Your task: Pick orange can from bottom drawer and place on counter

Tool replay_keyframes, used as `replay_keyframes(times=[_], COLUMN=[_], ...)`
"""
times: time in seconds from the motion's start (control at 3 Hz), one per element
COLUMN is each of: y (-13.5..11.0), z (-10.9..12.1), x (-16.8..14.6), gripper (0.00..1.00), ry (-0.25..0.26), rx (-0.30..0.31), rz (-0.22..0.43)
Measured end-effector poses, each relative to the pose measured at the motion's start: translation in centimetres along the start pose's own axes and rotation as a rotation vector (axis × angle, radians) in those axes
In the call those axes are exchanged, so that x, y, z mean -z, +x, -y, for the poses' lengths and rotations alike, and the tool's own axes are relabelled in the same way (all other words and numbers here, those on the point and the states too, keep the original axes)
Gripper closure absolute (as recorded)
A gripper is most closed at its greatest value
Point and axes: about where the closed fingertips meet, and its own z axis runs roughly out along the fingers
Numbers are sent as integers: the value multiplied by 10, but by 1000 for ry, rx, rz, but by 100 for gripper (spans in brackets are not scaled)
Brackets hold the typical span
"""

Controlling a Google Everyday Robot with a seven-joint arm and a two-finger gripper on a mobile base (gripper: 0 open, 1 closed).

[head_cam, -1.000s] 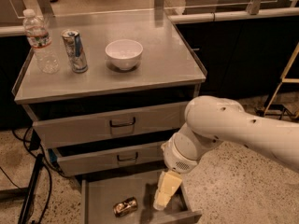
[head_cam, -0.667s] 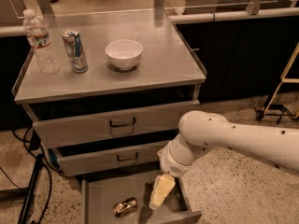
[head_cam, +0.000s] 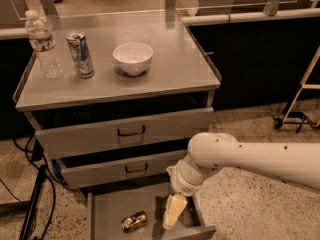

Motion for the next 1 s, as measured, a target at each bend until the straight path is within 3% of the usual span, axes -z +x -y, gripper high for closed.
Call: replay_keyframes(times=[0.67,1.0], y=[35,35], z=[29,29], x=[-65,-66], gripper=[0,0], ry=[0,-1], rx=[100,100], rz=[-19,-19])
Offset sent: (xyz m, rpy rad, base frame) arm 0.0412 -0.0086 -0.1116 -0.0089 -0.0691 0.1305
